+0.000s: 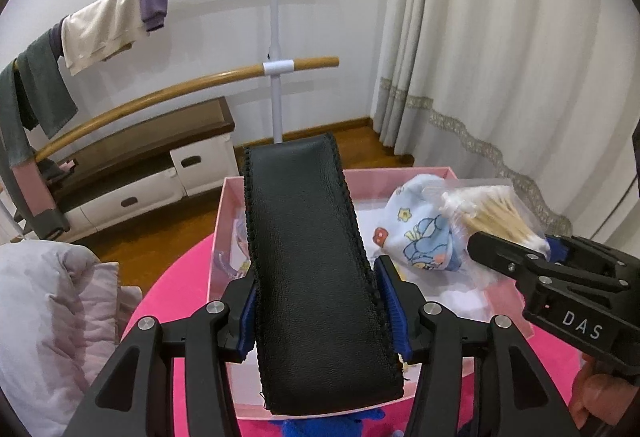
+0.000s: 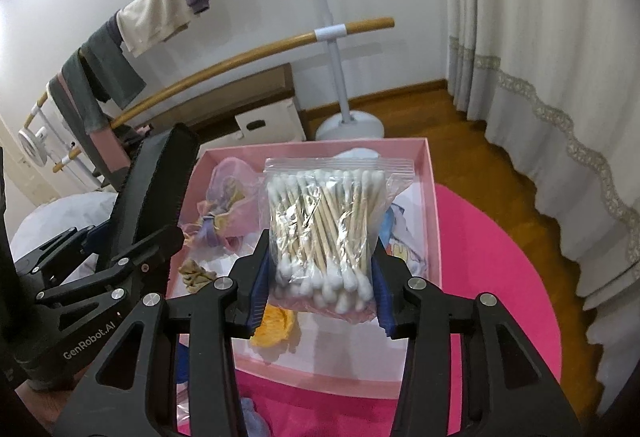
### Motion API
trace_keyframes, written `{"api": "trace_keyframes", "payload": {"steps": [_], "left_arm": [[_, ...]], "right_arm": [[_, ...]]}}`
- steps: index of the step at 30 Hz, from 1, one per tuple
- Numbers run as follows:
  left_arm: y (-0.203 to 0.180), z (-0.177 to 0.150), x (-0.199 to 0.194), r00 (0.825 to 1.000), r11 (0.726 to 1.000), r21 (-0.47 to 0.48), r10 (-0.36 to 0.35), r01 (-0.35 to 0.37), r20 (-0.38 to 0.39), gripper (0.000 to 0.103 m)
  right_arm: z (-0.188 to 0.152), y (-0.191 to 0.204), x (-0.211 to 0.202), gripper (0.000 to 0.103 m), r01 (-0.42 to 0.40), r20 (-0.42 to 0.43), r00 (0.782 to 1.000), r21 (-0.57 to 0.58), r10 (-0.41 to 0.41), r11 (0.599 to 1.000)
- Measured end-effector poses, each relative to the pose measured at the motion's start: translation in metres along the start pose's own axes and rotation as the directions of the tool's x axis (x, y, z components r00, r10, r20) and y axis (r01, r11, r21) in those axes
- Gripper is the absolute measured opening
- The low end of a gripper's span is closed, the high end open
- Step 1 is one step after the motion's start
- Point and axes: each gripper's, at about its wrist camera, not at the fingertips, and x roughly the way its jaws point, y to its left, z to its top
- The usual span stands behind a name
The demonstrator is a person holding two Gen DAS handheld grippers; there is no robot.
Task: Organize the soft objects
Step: 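Open both tools to drop the case and swab bag into the box, then withdraw both tools from the box back over the table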
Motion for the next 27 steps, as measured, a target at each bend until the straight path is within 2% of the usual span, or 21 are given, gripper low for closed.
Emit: {"api": "trace_keyframes", "payload": {"steps": [1,3,5,8,9,10,12,21,27], "left_arm": [[-0.001,0.004,0.008,1.000,1.000,0.004,0.005,-0.005,-0.009,0.052],[-0.001,0.011,0.020,0.999,1.000,0.007,0.024,-0.024,-0.021,0.071],[-0.001,0.017,0.028,0.999,0.999,0.005,0.044,-0.044,-0.013,0.084],[0.000,0.018,0.032,0.998,0.998,0.001,0.063,-0.063,0.000,0.091],[0.002,0.019,0.032,0.998,0.998,-0.003,0.068,-0.068,0.003,0.095],[0.004,0.020,0.032,0.997,0.997,-0.008,0.075,-0.075,0.011,0.097],[0.007,0.023,0.029,0.996,0.996,-0.019,0.084,-0.083,0.029,0.102],[-0.005,-0.004,-0.014,0.985,0.991,-0.037,0.131,-0.128,0.115,0.103],[-0.014,-0.064,-0.072,0.972,0.988,-0.057,0.152,-0.144,0.180,0.103]], "right_arm": [[0.001,-0.002,0.003,0.045,0.002,-0.004,1.000,0.005,-0.002,1.000],[0.001,-0.005,0.007,0.049,0.006,-0.011,1.000,0.018,-0.006,1.000],[0.000,-0.009,0.011,0.055,0.011,-0.021,1.000,0.028,-0.011,1.000],[-0.003,-0.013,0.012,0.066,0.009,-0.025,1.000,0.041,-0.008,0.999],[-0.004,-0.015,0.011,0.074,0.008,-0.022,1.000,0.046,-0.007,0.999],[-0.005,-0.015,0.009,0.088,0.009,-0.016,1.000,0.052,-0.008,0.999],[-0.007,-0.016,0.005,0.101,0.015,-0.004,1.000,0.060,-0.014,0.998],[-0.013,-0.012,-0.025,0.103,0.015,0.047,0.999,0.084,-0.019,0.996],[-0.025,0.001,-0.067,0.103,0.017,0.124,0.992,0.073,-0.025,0.997]]}}
